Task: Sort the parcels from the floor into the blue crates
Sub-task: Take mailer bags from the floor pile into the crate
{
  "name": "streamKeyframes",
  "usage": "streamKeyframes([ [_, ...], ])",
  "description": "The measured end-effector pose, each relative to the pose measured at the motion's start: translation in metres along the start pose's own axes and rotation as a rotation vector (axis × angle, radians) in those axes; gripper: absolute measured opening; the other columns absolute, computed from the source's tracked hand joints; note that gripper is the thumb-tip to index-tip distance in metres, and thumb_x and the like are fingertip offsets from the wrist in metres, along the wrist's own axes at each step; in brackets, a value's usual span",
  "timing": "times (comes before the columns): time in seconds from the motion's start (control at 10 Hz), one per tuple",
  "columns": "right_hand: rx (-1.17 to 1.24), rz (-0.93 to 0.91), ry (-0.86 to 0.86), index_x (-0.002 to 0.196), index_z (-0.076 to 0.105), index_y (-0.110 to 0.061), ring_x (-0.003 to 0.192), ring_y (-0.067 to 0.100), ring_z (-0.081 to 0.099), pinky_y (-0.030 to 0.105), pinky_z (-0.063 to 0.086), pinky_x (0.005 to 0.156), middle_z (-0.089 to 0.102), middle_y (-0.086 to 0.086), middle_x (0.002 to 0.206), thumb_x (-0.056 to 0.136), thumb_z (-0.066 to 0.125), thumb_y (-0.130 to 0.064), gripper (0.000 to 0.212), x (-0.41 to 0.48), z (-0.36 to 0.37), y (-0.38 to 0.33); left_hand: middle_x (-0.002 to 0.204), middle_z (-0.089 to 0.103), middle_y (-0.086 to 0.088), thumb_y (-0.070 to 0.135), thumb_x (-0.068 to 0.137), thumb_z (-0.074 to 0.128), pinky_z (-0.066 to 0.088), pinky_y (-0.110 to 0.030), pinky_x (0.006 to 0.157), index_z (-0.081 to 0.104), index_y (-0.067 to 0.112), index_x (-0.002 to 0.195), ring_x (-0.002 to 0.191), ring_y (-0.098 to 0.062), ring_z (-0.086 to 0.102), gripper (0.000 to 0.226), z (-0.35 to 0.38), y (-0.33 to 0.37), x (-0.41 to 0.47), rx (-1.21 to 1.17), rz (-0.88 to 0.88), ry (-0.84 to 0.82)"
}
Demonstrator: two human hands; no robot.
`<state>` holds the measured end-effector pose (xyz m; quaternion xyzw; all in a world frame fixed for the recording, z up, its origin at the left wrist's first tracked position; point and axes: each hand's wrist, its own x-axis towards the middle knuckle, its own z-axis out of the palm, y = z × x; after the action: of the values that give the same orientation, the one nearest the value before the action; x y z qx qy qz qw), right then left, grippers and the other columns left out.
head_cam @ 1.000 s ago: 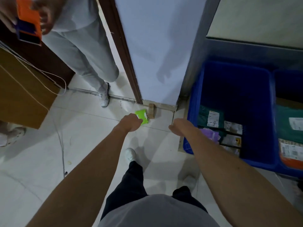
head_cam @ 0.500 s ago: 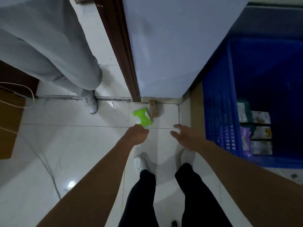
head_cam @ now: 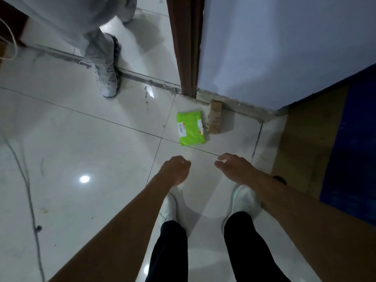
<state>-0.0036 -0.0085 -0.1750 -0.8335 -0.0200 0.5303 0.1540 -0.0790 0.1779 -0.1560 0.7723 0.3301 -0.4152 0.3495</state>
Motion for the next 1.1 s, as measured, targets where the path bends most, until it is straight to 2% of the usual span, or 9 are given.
streamKeyframes([
  [0.2, 0.073, 0.034, 0.012, 0.126, 0.063, -0.013, 0.123, 0.03, 0.056, 0.031, 0.044, 0.096, 0.061, 0.012, 0.132, 0.098, 0.053, -0.038, 0.039, 0.141, 0.025, 0.011, 0.13, 0.062, -0.015, 0.032, 0.103, 0.041, 0.046, -0.034, 0.099, 0.062, 0.007, 0.124, 0.12, -0.034, 0.057, 0.039, 0.03, -0.016, 0.124, -0.085, -0.029, 0.064],
  [0.3, 0.025, -0.001, -0.003, 0.112, 0.065, -0.01, 0.116, 0.035, 0.057, 0.028, 0.04, 0.082, 0.061, 0.018, 0.125, 0.085, 0.037, -0.051, 0.057, 0.205, 0.041, 0.007, 0.117, 0.066, -0.019, 0.024, 0.1, 0.042, 0.048, -0.032, 0.086, 0.065, 0.001, 0.11, 0.107, -0.036, 0.062, 0.034, 0.04, -0.024, 0.185, -0.112, -0.057, 0.117],
  [0.4, 0.127, 0.0, 0.055, 0.121, 0.063, -0.016, 0.107, 0.031, 0.062, 0.035, 0.051, 0.086, 0.067, 0.01, 0.122, 0.079, 0.055, -0.052, 0.056, 0.263, 0.061, 0.008, 0.109, 0.068, -0.019, 0.022, 0.093, 0.047, 0.045, -0.03, 0.074, 0.065, 0.001, 0.105, 0.099, -0.036, 0.064, 0.03, 0.048, -0.034, 0.24, -0.17, -0.108, 0.179],
  [0.6, 0.432, 0.08, 0.149, 0.132, 0.06, -0.014, 0.112, 0.035, 0.061, 0.038, 0.051, 0.092, 0.064, 0.011, 0.125, 0.088, 0.057, -0.035, 0.049, 0.296, 0.089, -0.004, 0.106, 0.07, -0.015, 0.027, 0.076, 0.055, 0.056, -0.036, 0.074, 0.065, 0.006, 0.119, 0.094, -0.034, 0.069, 0.049, 0.075, -0.045, 0.294, -0.447, -0.15, 0.236],
  [0.7, 0.541, 0.048, 0.146, 0.124, 0.065, -0.022, 0.106, 0.038, 0.066, 0.049, 0.056, 0.091, 0.07, 0.012, 0.114, 0.07, 0.051, -0.034, 0.057, 0.311, 0.102, 0.001, 0.09, 0.072, -0.015, 0.023, 0.07, 0.056, 0.062, -0.043, 0.079, 0.07, 0.004, 0.105, 0.087, -0.035, 0.072, 0.042, 0.077, -0.045, 0.296, -0.626, -0.183, 0.247],
  [0.8, 0.575, 0.06, 0.1, 0.115, 0.07, -0.019, 0.097, 0.037, 0.069, 0.039, 0.055, 0.072, 0.073, 0.017, 0.102, 0.065, 0.048, -0.025, 0.055, 0.299, 0.1, -0.001, 0.077, 0.068, -0.011, 0.004, 0.088, 0.055, 0.061, -0.047, 0.082, 0.064, 0.01, 0.088, 0.074, -0.027, 0.072, 0.011, 0.07, -0.04, 0.284, -0.763, -0.254, 0.237],
  [0.9, 0.589, 0.068, 0.077, 0.107, 0.074, -0.016, 0.07, 0.022, 0.067, 0.027, 0.044, 0.056, 0.075, 0.007, 0.075, 0.075, 0.052, -0.014, 0.039, 0.255, 0.086, -0.009, 0.08, 0.067, -0.011, -0.002, 0.094, 0.048, 0.058, -0.046, 0.084, 0.061, -0.003, 0.111, 0.071, -0.023, 0.069, 0.022, 0.059, -0.035, 0.255, -0.804, -0.273, 0.188],
  [1.0, 0.592, 0.062, 0.077, 0.103, 0.074, -0.017, 0.062, 0.015, 0.066, 0.023, 0.044, 0.054, 0.074, 0.001, 0.067, 0.085, 0.056, -0.013, 0.026, 0.222, 0.072, -0.013, 0.083, 0.064, -0.007, 0.0, 0.095, 0.052, 0.057, -0.045, 0.091, 0.06, -0.008, 0.121, 0.075, -0.021, 0.063, 0.028, 0.03, -0.016, 0.192, -0.781, -0.252, 0.143],
  [1.1, 0.625, 0.047, 0.065, 0.099, 0.073, -0.018, 0.067, 0.018, 0.066, 0.023, 0.048, 0.058, 0.075, 0.005, 0.081, 0.089, 0.058, -0.011, 0.02, 0.178, 0.051, -0.022, 0.077, 0.061, -0.004, 0.0, 0.096, 0.053, 0.057, -0.044, 0.09, 0.059, -0.01, 0.123, 0.07, -0.018, 0.061, 0.03, 0.016, -0.008, 0.161, -0.749, -0.235, 0.124],
])
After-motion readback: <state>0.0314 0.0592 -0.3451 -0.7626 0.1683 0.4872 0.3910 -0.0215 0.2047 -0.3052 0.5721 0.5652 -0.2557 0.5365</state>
